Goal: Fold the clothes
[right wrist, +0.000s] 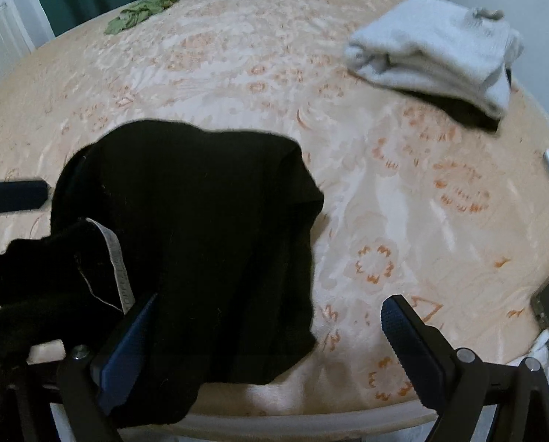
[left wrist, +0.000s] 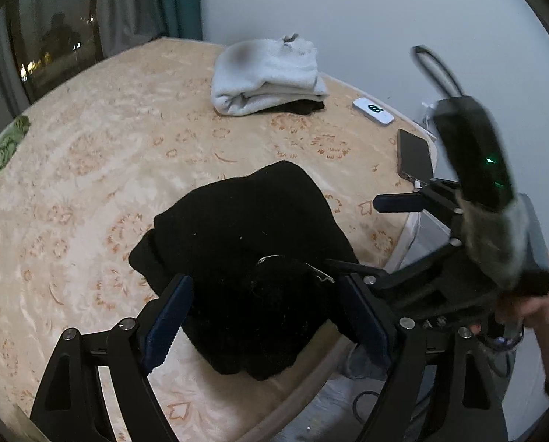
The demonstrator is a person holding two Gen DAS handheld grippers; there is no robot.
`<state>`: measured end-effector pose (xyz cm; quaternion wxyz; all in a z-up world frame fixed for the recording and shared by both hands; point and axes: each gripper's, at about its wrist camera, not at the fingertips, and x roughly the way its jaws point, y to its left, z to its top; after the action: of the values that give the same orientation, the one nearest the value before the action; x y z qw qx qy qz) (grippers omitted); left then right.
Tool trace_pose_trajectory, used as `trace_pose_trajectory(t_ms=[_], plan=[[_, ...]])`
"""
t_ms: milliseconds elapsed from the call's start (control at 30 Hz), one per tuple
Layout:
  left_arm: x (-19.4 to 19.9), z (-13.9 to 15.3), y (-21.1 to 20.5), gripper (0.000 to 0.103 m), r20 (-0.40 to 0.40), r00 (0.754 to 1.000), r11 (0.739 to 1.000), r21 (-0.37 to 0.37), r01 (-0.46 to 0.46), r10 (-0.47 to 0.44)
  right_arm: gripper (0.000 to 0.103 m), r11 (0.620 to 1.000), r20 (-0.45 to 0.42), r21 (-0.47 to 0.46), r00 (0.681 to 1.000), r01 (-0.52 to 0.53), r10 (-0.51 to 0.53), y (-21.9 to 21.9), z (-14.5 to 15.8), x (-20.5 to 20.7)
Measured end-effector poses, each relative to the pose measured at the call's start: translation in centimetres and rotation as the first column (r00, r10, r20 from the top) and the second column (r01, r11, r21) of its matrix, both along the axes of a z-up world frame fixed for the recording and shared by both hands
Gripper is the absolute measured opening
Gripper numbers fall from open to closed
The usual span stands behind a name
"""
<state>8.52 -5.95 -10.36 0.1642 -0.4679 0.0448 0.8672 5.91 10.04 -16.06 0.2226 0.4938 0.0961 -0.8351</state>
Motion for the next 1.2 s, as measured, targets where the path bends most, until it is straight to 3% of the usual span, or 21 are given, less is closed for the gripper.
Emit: trace_pose_trajectory(t_ms=[100, 400, 500, 700, 967, 1200], plan=[[0.1, -0.3, 0.0, 0.086, -0.004, 1.0, 1.0, -0.019, 0.007, -0.007, 0.103, 1.0, 0.018, 0.005, 1.0, -0.001, 0.001, 0.0, -0.6, -0.1], [-0.3, -1.4, 0.8, 0.087, 0.008, 0.999, 0.998, -0.044, 0.033, -0.033, 0.103, 0.999, -0.054, 0.047, 0.999, -0.006, 0.008, 0.6, 0.5, 1.7], [-1.0, -1.8, 0.6, 0.088, 0.035, 0.999, 1.0, -0.017, 0.027, -0.026, 0.103, 0.999, -0.058, 0.054, 0.998, 0.005, -0.002, 0.8, 0.4, 1.8], [-2.5, -4.2, -0.2, 0.09, 0.168, 0.986, 0.998, 0.051, -0.026, 0.017, 0.102, 0.996, -0.035, 0.086, 0.999, -0.022, 0.025, 0.2, -0.8, 1.4], [-2.5, -6.6, -2.2, 0.101, 0.225, 0.974, 0.976, 0.2, -0.086, 0.039, 0.103, 0.993, 0.037, 0.098, 0.998, -0.062, 0.058, -0.3, -1.7, 1.3], [-2.2, -6.4, -0.8, 0.101, 0.164, 0.985, 0.992, 0.102, -0.069, 0.052, 0.103, 0.998, 0.035, 0.047, 0.999, -0.042, 0.04, 1.5, 2.2, 2.0]])
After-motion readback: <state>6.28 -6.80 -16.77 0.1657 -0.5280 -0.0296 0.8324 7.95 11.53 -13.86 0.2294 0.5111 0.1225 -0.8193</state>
